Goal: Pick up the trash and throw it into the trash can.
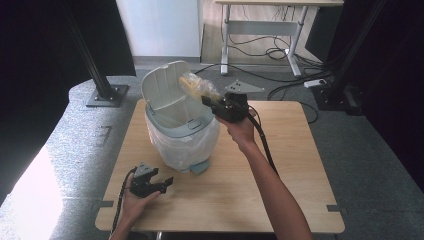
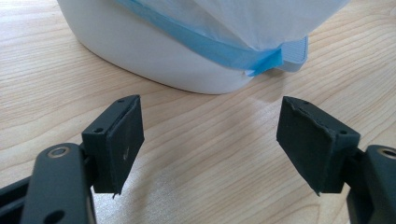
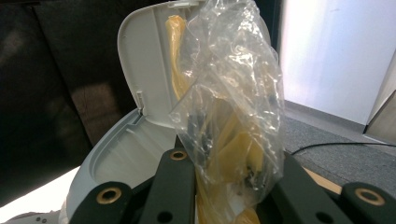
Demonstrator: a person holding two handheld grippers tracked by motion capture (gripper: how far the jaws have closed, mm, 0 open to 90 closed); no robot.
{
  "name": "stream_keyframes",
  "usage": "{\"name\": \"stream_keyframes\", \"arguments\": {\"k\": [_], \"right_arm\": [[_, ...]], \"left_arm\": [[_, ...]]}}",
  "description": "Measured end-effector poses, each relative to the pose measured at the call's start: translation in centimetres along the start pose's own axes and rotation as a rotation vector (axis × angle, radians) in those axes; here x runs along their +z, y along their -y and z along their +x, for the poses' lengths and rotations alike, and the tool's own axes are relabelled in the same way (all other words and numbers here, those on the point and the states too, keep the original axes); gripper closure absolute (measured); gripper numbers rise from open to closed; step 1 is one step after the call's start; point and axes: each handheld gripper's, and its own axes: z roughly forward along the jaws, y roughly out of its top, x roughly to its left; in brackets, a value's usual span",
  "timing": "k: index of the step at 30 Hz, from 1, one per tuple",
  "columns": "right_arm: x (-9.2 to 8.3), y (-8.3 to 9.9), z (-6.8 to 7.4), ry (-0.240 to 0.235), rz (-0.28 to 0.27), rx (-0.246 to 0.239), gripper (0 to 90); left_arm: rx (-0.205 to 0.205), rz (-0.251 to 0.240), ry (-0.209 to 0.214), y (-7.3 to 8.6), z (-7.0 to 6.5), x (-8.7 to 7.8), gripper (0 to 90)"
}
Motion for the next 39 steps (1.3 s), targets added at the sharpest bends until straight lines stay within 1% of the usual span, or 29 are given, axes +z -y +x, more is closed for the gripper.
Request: {"name": "stream_keyframes", "arguments": {"k": [10,18,26,39], "right_arm": [[1.1,-0.3,0.3,-0.007,0.006,-0.007,80.4],[2.1,-0.5,0.9,-0.027,0.014,-0.012,80.1],[2.9,-0.6,1.3,-0.036,0.020,-0.018,79.6],[4.0,-0.9,1.8,-0.047,0.023,-0.026,79.2]], "left_arm": [[0.001,0.003,0.001,0.0,0.1,0.0,22.9],[-0.005,-0.003,0.000,0.0,0.2,-0.1,22.8],[-0.010,-0.006,-0.001,0.0,0.3,-0.2,22.9],[-0.017,-0.010,-0.002,0.0,0.5,-0.3,22.9]]}}
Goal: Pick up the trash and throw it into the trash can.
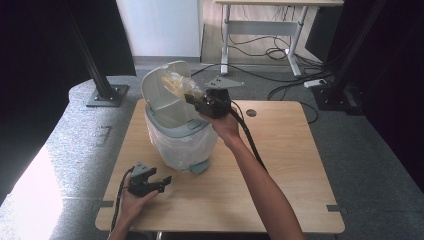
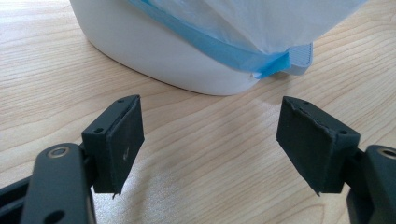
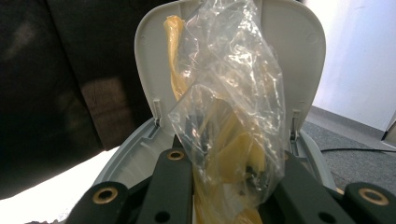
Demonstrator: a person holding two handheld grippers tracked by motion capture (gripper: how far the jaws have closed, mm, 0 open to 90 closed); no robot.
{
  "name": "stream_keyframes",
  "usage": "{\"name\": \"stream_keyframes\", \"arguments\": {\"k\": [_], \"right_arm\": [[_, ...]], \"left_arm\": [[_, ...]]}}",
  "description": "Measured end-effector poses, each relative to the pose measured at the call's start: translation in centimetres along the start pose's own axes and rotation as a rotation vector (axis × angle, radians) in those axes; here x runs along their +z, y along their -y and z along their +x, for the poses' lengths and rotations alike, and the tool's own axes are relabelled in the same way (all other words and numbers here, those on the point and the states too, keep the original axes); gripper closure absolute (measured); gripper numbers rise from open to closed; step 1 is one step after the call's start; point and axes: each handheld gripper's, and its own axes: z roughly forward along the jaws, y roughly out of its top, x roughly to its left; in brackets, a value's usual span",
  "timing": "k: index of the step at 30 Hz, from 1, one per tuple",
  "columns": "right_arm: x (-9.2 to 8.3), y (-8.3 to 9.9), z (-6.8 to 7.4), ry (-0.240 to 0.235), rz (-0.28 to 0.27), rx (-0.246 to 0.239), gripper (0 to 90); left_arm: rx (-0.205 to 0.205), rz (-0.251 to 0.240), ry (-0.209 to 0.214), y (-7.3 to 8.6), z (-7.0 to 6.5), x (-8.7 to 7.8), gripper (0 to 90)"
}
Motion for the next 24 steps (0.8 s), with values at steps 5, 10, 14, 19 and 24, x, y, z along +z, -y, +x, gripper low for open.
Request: {"name": "stream_keyframes", "arguments": {"k": [5,10,14,19,24], "right_arm": [[0.2,-0.1,0.2,-0.008,0.003,-0.004,78.7],[0.5,-0.1,0.3,-0.006,0.007,-0.007,78.5],[0.6,0.0,0.5,-0.005,0.012,-0.014,78.6],[0.8,0.0,0.5,-0.035,0.027,-0.006,45.6],[1.2,-0.2,0.1,0.016,0.108,0.046,13.3]], "left_arm": [[-0.003,-0.003,0.006,0.0,0.0,0.0,22.9],[-0.002,-0.003,0.004,0.0,0.0,0.0,22.9],[-0.003,-0.003,0.003,0.0,0.0,-0.1,22.9],[-0.004,-0.004,0.005,0.0,0.0,0.0,22.9],[-0.003,-0.004,0.005,0.0,0.0,-0.1,22.9]]}}
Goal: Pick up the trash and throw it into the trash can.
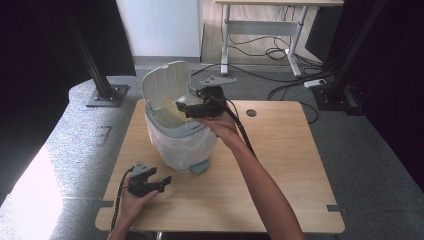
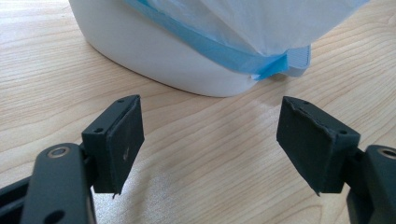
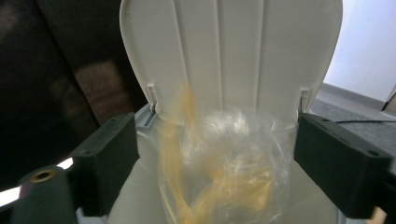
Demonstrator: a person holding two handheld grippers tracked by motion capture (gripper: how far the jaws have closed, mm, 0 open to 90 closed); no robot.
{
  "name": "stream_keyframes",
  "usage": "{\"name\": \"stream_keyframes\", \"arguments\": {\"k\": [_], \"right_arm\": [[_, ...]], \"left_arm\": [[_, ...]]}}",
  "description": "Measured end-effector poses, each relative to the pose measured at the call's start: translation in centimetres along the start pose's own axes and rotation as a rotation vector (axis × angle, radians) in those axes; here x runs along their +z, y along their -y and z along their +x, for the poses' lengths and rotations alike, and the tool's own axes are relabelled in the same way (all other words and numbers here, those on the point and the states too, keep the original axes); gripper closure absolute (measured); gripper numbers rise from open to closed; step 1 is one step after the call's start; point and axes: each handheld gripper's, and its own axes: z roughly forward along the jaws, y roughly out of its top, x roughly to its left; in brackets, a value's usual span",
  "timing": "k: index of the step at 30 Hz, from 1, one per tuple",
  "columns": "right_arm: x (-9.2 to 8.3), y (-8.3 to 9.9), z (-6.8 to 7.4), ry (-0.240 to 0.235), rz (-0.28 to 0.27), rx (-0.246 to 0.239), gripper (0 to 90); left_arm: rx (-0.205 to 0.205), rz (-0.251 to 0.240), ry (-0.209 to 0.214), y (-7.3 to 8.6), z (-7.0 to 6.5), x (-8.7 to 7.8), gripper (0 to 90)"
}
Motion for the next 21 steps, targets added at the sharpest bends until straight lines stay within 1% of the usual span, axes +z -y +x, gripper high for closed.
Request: {"name": "stream_keyframes", "arguments": {"k": [1,2,4,8,12,14,16,21], "right_arm": [[-0.1,0.0,0.0,-0.004,-0.001,-0.007,13.1],[-0.3,0.0,0.1,0.003,-0.006,-0.014,13.1],[-0.6,-0.1,0.1,0.001,-0.015,-0.016,13.2],[-1.2,-0.2,0.1,0.019,-0.029,-0.022,14.3],[-2.0,0.2,-0.2,0.034,-0.034,-0.023,15.6],[-2.6,0.5,-0.4,0.044,-0.040,-0.024,16.0],[-3.3,0.8,-0.6,0.043,-0.050,-0.019,17.6],[-5.5,1.9,-1.4,0.059,-0.057,-0.025,19.5]], "left_arm": [[0.000,0.000,0.000,0.0,0.0,0.0,22.9],[0.000,0.000,0.000,0.0,0.0,0.0,22.9],[-0.001,0.001,-0.001,0.0,0.0,0.0,22.9],[-0.001,-0.001,0.000,0.0,0.0,0.0,22.9],[-0.001,-0.003,-0.001,0.0,0.0,0.0,22.9],[0.003,0.000,-0.002,0.0,0.0,0.0,22.9],[0.001,0.001,-0.001,0.0,0.0,0.0,22.9],[0.001,0.005,-0.001,0.0,-0.1,0.1,22.9]]}}
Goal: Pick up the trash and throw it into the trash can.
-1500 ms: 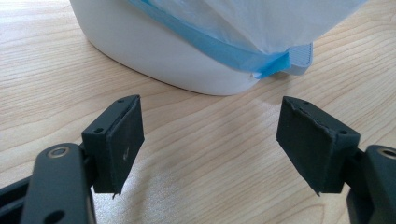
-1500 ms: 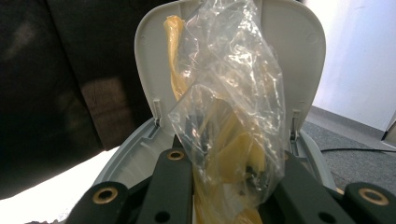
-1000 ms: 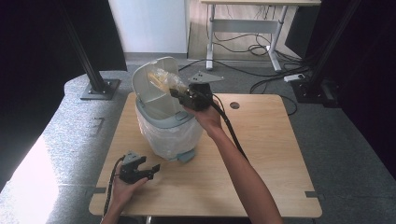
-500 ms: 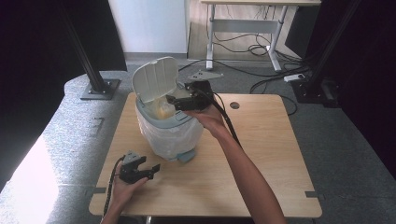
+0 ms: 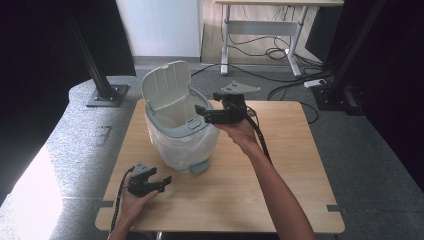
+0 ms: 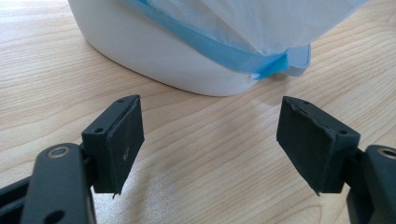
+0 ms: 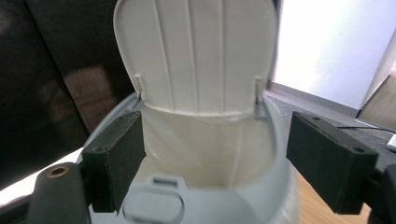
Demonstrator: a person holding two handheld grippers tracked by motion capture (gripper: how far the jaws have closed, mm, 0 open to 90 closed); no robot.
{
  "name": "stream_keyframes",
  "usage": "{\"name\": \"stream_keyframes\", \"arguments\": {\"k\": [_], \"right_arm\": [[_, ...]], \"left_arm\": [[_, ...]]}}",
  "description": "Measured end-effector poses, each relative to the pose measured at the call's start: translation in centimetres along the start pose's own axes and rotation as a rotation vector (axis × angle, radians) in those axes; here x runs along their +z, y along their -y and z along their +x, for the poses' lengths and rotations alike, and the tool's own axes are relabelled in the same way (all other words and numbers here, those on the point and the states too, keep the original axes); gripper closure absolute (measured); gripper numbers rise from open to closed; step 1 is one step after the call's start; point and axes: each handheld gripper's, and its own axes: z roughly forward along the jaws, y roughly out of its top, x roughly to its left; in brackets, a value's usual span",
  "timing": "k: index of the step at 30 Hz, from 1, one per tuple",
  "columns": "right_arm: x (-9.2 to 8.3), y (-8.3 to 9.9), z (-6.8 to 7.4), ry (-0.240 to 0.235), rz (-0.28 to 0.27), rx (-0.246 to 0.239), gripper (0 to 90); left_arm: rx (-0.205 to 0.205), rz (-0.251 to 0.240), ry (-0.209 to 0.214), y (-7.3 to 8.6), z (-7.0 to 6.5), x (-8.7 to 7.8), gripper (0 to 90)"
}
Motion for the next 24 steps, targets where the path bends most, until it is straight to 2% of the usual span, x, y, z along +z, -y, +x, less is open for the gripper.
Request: {"name": "stream_keyframes", "arguments": {"k": [12,24], "right_arm": [[-6.2,3.3,-2.5,0.059,-0.018,0.021,22.8],[-11.7,8.4,-4.8,0.123,-0.033,0.070,24.5]], "left_arm": [[-0.004,0.001,-0.007,-0.1,-0.2,0.0,23.1],[-0.004,0.004,-0.008,0.0,-0.2,0.0,23.8]]}}
